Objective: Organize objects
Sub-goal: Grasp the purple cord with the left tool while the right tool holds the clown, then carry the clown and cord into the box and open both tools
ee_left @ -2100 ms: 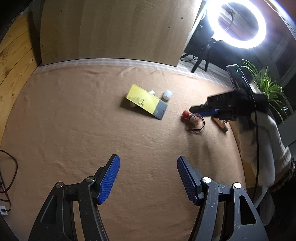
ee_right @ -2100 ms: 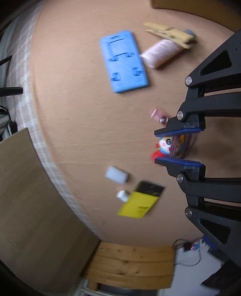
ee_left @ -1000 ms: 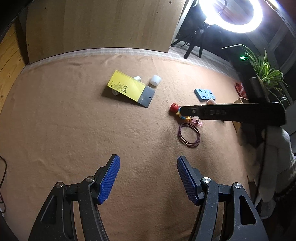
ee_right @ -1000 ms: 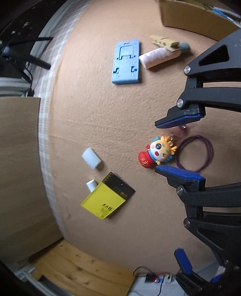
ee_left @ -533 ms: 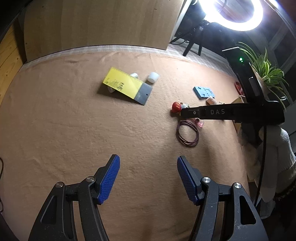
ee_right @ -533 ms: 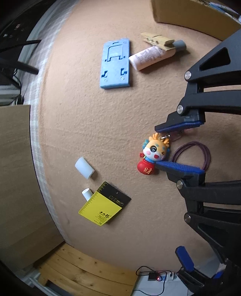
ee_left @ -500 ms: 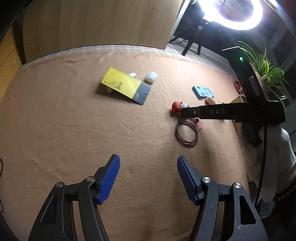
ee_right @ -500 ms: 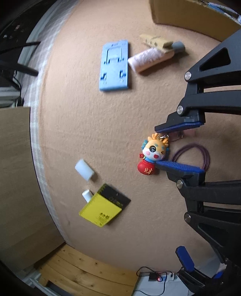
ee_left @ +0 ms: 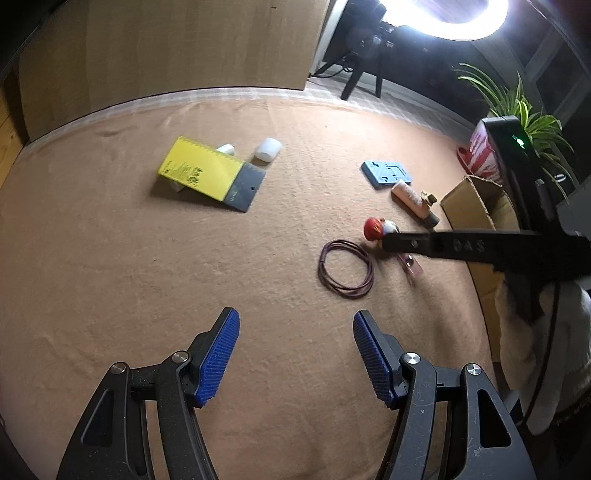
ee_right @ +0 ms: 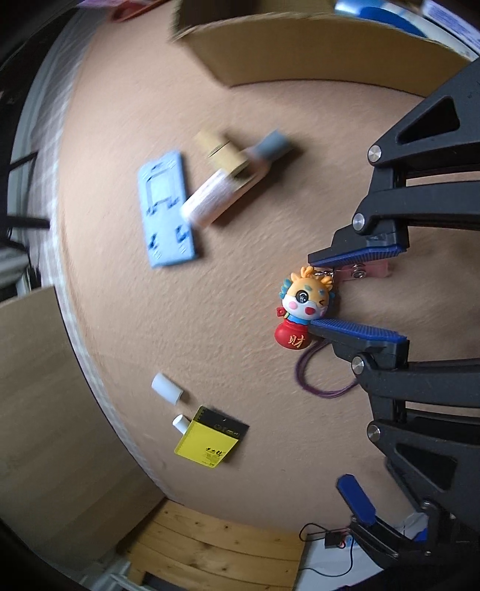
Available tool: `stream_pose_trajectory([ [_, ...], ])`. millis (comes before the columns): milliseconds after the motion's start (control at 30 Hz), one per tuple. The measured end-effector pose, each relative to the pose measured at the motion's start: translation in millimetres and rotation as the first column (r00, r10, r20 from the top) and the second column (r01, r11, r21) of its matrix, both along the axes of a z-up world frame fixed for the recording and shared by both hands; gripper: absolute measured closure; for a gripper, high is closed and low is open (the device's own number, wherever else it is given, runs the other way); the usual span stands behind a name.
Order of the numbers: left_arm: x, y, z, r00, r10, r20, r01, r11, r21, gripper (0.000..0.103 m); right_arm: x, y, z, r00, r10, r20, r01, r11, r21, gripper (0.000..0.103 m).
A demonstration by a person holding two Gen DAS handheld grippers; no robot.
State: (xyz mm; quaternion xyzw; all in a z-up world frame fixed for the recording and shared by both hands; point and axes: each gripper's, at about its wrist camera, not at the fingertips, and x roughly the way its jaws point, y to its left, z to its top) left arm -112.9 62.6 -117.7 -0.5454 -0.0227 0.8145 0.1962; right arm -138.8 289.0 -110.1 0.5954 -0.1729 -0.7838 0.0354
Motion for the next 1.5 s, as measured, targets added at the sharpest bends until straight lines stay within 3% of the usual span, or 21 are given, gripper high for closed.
stream_pose_trajectory([
  [267, -10.5, 36.0, -10.8, 0.997, -0.075, 0.003, 0.075, 0.996, -0.054, 0.035, 40.4, 14.8, 0.0, 0.998, -0.061, -0.012, 0.061, 0.998, -0.019, 0.077],
  [700, -32.6, 98.3, -35.8, 0.987, -0.157, 0.015, 0.157, 0.969, -0.189, 0.035, 71.7, 21.9, 0.8, 0.994, -0.108, -0.025, 0.108, 0.994, 0.016, 0.077],
  [800, -34.1, 104.3, -39.6, 0.988, -0.156, -0.006, 0.151, 0.967, -0.204, 0.044, 75.6, 24.8, 0.5, 0.993, -0.113, -0.027, 0.114, 0.993, 0.021, 0.077],
  [900, -36.9, 104.0, -37.9, 0.988, -0.152, -0.022, 0.144, 0.967, -0.210, 0.067, 77.6, 23.8, 1.1, 0.993, -0.115, -0.031, 0.116, 0.993, 0.025, 0.077],
  [967, -39.9, 101.0, -37.3, 0.990, -0.140, -0.020, 0.133, 0.970, -0.201, 0.088, 77.9, 23.5, 2.2, 0.993, -0.115, -0.036, 0.116, 0.993, 0.032, 0.077],
  [1033, -43.1, 97.2, -36.9, 0.991, -0.130, -0.014, 0.125, 0.974, -0.188, 0.096, 78.8, 24.2, 3.7, 0.992, -0.117, -0.040, 0.119, 0.992, 0.032, 0.077],
  [1267, -41.7, 73.9, -29.8, 0.997, -0.077, 0.006, 0.077, 0.991, -0.113, 0.097, 85.7, 29.1, 16.9, 0.990, -0.118, -0.072, 0.121, 0.992, 0.030, 0.077],
  [1500, -33.4, 61.4, -0.3, 0.998, -0.063, -0.029, 0.061, 0.997, -0.041, 0.097, 103.7, 45.5, 46.6, 0.982, -0.134, -0.136, 0.139, 0.990, 0.031, 0.077],
])
